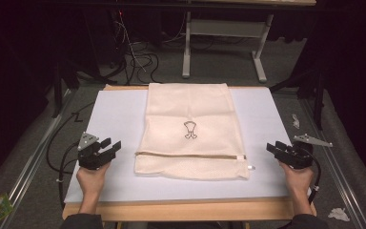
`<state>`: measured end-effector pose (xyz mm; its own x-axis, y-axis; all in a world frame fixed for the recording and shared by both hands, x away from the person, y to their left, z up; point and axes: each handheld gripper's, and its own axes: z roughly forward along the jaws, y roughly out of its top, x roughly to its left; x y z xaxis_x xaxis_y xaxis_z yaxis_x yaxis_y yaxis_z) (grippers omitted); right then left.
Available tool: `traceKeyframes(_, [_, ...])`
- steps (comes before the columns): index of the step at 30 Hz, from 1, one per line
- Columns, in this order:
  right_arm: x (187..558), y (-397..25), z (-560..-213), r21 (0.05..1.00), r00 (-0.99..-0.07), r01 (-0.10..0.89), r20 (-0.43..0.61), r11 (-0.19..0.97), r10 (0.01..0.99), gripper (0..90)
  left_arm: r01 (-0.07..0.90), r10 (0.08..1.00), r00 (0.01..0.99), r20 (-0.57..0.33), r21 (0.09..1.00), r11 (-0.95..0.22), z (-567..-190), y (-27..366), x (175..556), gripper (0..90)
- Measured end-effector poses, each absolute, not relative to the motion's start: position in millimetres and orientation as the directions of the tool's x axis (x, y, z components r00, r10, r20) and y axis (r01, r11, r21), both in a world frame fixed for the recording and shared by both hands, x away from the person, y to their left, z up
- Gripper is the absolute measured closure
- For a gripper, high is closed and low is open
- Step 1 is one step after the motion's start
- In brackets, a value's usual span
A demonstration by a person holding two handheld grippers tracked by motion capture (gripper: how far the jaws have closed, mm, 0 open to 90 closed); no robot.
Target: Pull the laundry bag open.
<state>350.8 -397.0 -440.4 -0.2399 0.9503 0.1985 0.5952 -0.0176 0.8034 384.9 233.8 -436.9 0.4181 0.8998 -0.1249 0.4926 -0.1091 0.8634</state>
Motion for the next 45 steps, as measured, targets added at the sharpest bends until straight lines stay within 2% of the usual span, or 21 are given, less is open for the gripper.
traceKeyframes(17, [353,-407,-451,0.805,-0.186,0.591,0.191,-0.046,0.964,53.3,0.509,0.914,0.387,-0.118,0.854,-0.105,-447,234,396,50.7])
traceKeyframes(21, [355,-405,-453,0.797,-0.164,0.603,0.156,-0.026,0.974,53.4,0.509,0.918,0.383,-0.102,0.853,-0.117,-451,230,399,50.7])
traceKeyframes(45, [366,-392,-464,0.791,-0.166,0.612,0.14,-0.009,0.976,54.5,0.538,0.927,0.365,-0.088,0.832,-0.133,-469,218,415,50.9])
